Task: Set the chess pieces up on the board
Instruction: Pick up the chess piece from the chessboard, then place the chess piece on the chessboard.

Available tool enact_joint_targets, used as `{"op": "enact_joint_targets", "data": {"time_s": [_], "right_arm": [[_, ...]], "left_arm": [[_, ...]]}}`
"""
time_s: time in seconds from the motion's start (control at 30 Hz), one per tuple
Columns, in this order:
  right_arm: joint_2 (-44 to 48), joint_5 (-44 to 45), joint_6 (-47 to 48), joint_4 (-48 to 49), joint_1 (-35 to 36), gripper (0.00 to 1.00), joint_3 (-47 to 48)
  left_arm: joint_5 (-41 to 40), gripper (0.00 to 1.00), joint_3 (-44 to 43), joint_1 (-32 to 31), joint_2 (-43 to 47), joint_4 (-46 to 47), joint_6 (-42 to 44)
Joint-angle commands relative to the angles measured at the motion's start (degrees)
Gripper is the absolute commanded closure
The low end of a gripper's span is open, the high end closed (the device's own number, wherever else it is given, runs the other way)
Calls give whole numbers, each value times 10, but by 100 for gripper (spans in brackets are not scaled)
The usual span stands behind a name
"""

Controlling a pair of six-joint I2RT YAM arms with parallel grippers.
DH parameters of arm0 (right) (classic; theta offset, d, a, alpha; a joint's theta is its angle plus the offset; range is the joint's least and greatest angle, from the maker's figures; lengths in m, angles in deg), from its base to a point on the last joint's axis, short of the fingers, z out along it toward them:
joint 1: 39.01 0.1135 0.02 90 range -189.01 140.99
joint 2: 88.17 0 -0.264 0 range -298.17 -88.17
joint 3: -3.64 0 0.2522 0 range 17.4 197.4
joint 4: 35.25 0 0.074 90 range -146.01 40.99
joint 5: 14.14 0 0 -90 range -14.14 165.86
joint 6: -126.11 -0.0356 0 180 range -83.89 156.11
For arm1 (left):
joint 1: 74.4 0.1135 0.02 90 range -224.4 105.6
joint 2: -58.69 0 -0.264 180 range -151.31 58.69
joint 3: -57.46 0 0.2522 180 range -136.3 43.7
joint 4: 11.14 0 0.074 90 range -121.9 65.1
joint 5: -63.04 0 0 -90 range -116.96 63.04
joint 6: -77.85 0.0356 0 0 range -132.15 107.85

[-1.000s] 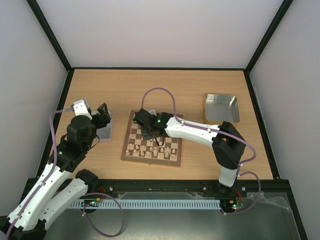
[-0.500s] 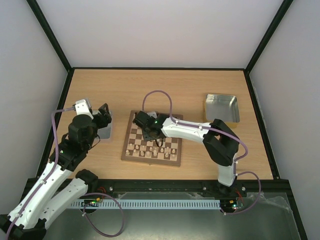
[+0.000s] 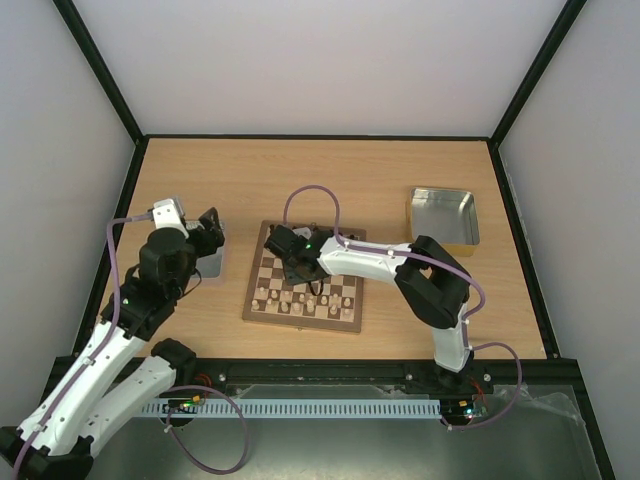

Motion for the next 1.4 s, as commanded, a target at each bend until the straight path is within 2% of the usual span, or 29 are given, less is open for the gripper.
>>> {"op": "enact_joint_targets", "data": {"time_s": [0.0,0.13,0.27,0.5,0.57,0.73,0.9,1.17,1.37], "right_arm": [[-4,-6,-23,30,-2,84,-19],[14,11,-33,61,-5,91,-40],[59,41,-43,136,-10,92,-82],[150,61,-71,299,-16,92,-154],[172,55,-79,341,-18,92,-173],[226,15,-113,431,-21,92,-224],[277,-32,-141,509,-25,92,-278],[318,-106,-183,591,-29,91,-323],[323,-149,-204,643,-30,91,-348]], "left_arm": [[3,19,5,4,-8,1,-3],[16,19,4,4,-19,0,-2],[56,19,6,4,-30,11,6],[171,19,25,5,-58,38,0],[231,20,44,5,-60,61,-2],[383,23,90,5,-57,131,-9],[489,25,145,5,-46,220,-61],[570,28,199,4,-75,368,-176],[582,41,206,4,-94,416,-211]]}}
